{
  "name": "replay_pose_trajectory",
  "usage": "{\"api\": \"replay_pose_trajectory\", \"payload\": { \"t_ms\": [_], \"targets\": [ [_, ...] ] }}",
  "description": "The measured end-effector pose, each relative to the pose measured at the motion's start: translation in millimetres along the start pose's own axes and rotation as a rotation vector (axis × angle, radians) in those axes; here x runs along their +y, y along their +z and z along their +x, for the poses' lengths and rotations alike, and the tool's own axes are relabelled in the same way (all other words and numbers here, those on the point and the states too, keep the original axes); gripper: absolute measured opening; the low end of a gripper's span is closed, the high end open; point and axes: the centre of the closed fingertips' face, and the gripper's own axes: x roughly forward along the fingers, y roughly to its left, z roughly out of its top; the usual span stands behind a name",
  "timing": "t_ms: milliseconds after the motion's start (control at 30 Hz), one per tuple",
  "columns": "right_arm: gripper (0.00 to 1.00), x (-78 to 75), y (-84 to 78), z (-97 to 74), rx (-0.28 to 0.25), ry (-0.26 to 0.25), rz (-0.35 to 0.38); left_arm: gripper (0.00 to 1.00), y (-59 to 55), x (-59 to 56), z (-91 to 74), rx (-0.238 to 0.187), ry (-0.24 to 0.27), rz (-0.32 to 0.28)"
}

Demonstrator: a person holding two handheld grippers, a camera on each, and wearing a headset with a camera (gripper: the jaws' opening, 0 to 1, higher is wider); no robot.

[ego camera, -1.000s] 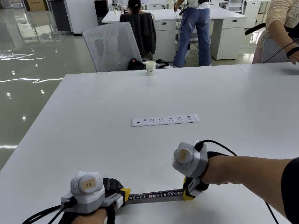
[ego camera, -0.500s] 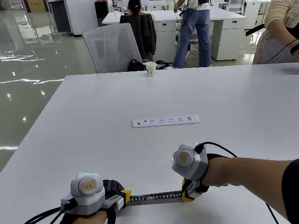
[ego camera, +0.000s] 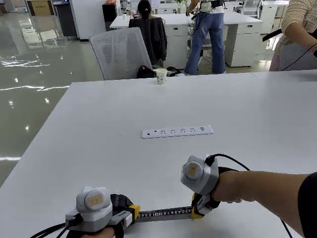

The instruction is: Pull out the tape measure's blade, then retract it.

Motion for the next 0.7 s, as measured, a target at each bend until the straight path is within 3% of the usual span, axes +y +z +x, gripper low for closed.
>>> {"api": "replay_pose_trajectory", "payload": {
  "t_ms": [700],
  "targets": [
    [0.11, 0.6, 5.5, 2.8, 0.001, -0.007, 0.008, 0.63, -0.4, -0.4, -0.2, 0.004, 0.000, -0.002]
  ]
}}
